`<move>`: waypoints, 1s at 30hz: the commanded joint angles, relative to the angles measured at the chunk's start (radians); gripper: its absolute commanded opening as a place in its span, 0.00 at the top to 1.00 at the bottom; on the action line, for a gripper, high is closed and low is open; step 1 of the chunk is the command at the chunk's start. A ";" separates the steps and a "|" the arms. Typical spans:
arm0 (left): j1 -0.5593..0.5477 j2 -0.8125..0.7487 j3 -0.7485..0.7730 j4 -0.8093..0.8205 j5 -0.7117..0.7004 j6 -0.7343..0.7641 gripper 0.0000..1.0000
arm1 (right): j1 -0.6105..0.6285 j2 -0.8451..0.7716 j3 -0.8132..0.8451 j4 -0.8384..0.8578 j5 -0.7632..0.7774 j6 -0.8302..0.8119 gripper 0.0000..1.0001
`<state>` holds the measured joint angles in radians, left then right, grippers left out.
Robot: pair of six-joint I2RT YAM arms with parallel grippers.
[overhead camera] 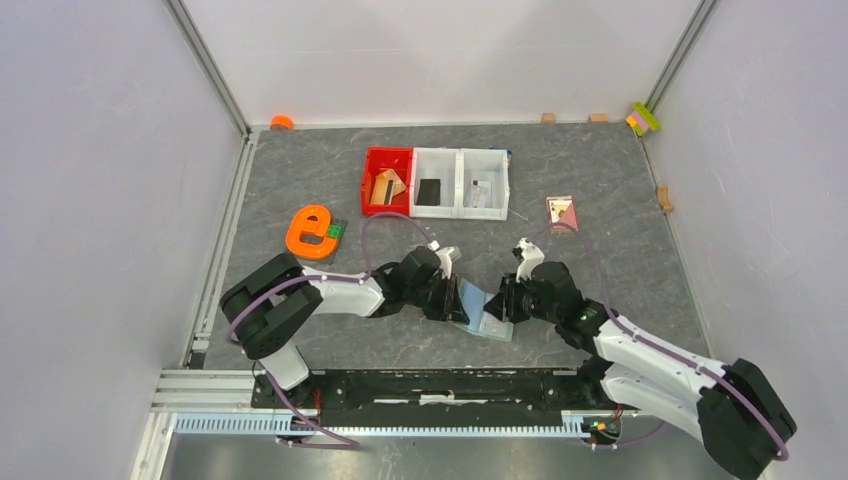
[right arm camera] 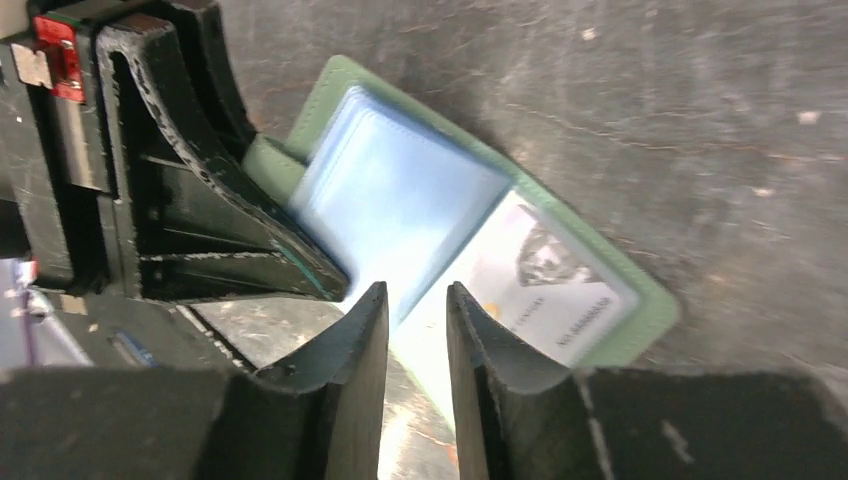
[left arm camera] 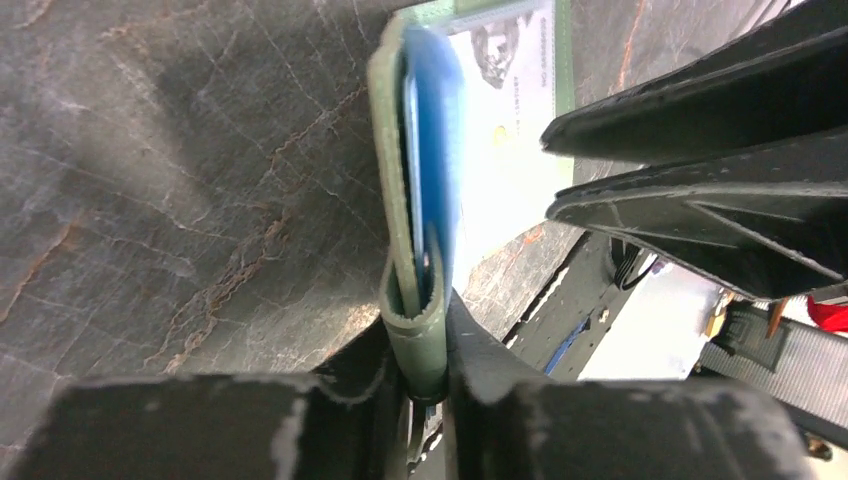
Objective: Take the credit cards out of the card holder
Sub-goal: Remove the credit card from the card holder.
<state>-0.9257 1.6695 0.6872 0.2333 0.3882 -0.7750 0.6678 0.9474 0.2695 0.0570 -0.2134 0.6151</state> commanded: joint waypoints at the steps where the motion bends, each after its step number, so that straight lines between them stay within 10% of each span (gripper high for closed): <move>1: 0.007 -0.008 0.032 -0.009 -0.035 0.028 0.87 | 0.001 -0.109 0.058 -0.266 0.191 -0.085 0.51; 5: 0.011 -0.039 0.008 0.021 -0.035 0.023 0.98 | -0.009 -0.188 0.053 -0.367 0.274 -0.084 0.22; 14: 0.102 -0.176 -0.153 0.358 0.110 -0.151 0.98 | -0.063 -0.276 0.001 -0.218 0.111 0.010 0.02; 30: 0.223 -0.435 -0.163 0.386 0.259 -0.271 0.98 | -0.121 -0.416 -0.018 0.214 -0.081 0.146 0.02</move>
<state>-0.7158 1.2964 0.5003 0.5999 0.5915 -1.0122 0.5529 0.5751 0.2668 0.0601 -0.2264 0.6872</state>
